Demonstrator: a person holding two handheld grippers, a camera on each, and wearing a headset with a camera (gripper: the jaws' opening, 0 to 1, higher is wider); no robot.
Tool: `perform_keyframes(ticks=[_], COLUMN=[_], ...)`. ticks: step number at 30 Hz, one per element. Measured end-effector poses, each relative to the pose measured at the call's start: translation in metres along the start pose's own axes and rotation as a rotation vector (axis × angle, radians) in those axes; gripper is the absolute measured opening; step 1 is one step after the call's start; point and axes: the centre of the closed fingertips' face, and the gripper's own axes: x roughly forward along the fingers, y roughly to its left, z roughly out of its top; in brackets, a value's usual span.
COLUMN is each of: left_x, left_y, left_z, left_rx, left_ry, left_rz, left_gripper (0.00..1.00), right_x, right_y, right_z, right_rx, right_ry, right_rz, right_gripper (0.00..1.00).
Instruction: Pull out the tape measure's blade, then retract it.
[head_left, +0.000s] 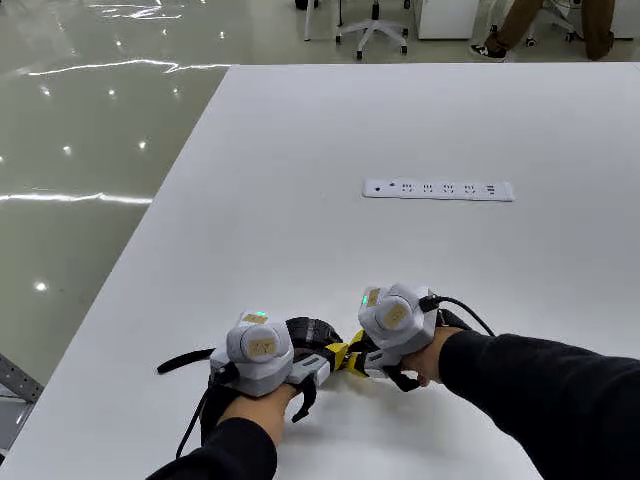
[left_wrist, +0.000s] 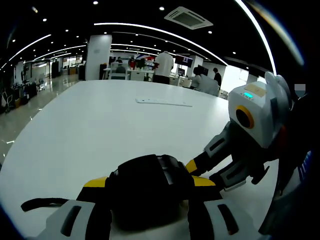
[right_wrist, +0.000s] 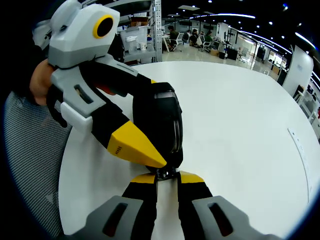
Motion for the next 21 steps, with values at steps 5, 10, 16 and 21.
perform_keyframes(ticks=[5, 10, 16, 21], left_x=[0.0, 0.0, 0.001, -0.009], left_y=[0.0, 0.0, -0.001, 0.003], left_z=[0.0, 0.0, 0.0, -0.007], left_rx=[0.0, -0.003, 0.0, 0.113], left_ry=[0.001, 0.0, 0.024, 0.088], left_rz=[-0.005, -0.003, -0.043, -0.115], left_gripper=[0.58, 0.58, 0.6, 0.63], right_x=[0.0, 0.0, 0.0, -0.012], right_y=[-0.001, -0.001, 0.002, 0.003], right_z=[0.0, 0.0, 0.0, -0.007], right_rx=[0.003, -0.001, -0.023, -0.066], right_ry=[-0.001, 0.012, -0.003, -0.014], right_rz=[-0.005, -0.006, 0.017, -0.035], right_gripper=[0.1, 0.1, 0.11, 0.15])
